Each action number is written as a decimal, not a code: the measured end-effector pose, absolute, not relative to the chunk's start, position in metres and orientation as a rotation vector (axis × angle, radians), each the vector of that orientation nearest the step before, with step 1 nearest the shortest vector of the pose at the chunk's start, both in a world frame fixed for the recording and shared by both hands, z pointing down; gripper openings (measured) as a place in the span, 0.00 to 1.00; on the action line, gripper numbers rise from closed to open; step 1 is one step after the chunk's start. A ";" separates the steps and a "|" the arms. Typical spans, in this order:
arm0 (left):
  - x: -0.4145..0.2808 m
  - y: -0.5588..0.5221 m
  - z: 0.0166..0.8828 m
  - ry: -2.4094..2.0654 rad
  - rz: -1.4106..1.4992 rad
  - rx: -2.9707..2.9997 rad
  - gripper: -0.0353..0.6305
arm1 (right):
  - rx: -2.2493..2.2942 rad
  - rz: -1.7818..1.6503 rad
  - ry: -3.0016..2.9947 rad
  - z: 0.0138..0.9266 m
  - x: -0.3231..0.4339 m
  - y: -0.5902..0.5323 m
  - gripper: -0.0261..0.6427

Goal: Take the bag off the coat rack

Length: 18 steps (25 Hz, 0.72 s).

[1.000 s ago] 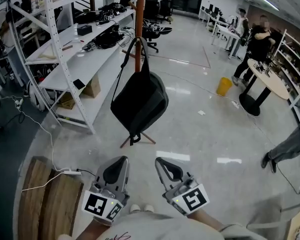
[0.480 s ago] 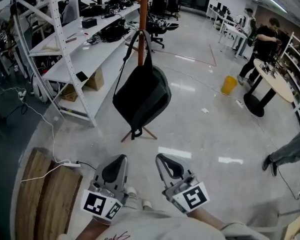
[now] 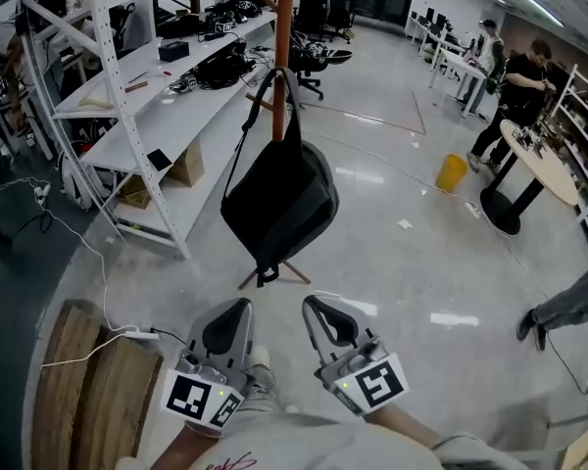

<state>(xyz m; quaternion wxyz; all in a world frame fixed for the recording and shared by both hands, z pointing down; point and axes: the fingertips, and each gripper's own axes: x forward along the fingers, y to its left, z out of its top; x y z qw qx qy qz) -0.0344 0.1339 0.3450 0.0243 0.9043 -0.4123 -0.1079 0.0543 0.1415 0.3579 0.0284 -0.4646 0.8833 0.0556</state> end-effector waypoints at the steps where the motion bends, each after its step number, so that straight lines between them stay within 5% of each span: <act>1: -0.034 0.126 0.345 -1.270 -0.336 2.801 0.08 | -1.434 0.195 2.724 0.357 0.054 0.134 0.07; 18: -0.030 -0.015 0.347 -1.165 -0.303 2.841 0.08 | -1.517 0.180 2.686 0.358 0.053 -0.002 0.07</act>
